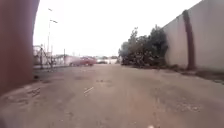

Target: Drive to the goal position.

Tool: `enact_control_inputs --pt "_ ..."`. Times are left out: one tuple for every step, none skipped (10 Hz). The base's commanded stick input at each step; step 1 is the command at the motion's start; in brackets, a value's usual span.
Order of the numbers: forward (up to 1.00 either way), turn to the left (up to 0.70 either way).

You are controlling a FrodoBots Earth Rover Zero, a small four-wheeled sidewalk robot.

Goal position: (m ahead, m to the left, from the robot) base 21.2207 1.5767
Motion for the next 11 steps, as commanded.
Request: enact_control_inputs --pt "0.5 0.0" --pt "0.5 0.0" --pt "0.5 0.0" --pt "0.5 0.0" --pt "0.5 0.0" --pt "0.5 0.0" --pt "0.5 0.0" --pt "0.5 0.0" --pt "0.5 0.0" --pt "0.5 0.0" --pt "0.5 0.0"
